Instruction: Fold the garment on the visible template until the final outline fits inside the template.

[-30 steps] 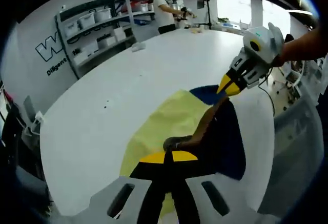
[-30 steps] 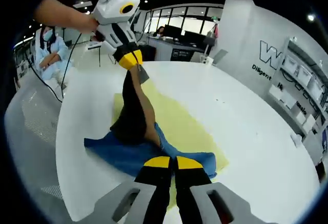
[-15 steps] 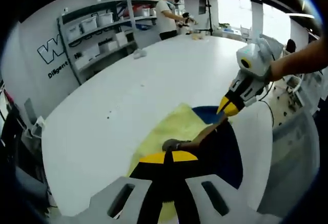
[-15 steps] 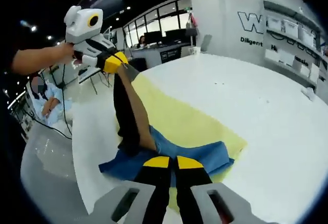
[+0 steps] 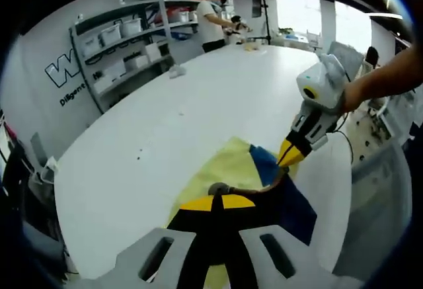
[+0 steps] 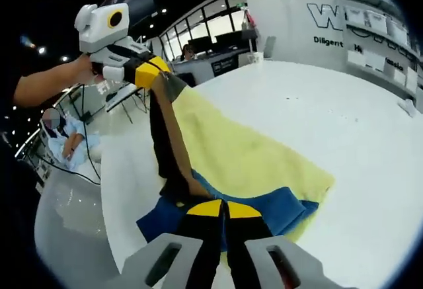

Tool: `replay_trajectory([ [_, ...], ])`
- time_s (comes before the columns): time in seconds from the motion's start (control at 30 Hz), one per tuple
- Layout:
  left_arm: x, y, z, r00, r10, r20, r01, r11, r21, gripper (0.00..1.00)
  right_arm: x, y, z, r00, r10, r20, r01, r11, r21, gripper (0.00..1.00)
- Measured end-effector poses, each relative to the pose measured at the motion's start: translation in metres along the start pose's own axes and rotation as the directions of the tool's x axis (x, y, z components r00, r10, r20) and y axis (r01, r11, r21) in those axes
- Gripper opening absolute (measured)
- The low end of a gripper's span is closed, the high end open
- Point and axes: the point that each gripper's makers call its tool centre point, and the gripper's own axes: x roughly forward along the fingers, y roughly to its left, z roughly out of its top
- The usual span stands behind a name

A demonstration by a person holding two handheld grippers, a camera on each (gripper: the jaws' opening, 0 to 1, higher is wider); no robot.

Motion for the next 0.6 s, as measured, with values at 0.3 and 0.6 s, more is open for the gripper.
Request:
replay_trajectory([
  [0.3,0.000,0.003,0.000,1.000,0.002,-0.005,-0.002,1.000,-0.018,0.05,0.013,0.013,-0.013,0.999,0.050,-0.019,-0.050,0.998,-0.032,0.00],
  [0.6,0.001,0.002,0.002,1.000,-0.002,-0.007,0.002,1.000,-0.014,0.05,0.023,0.020,-0.026,0.997,0.053,-0.050,-0.058,0.992,-0.115,0.00],
])
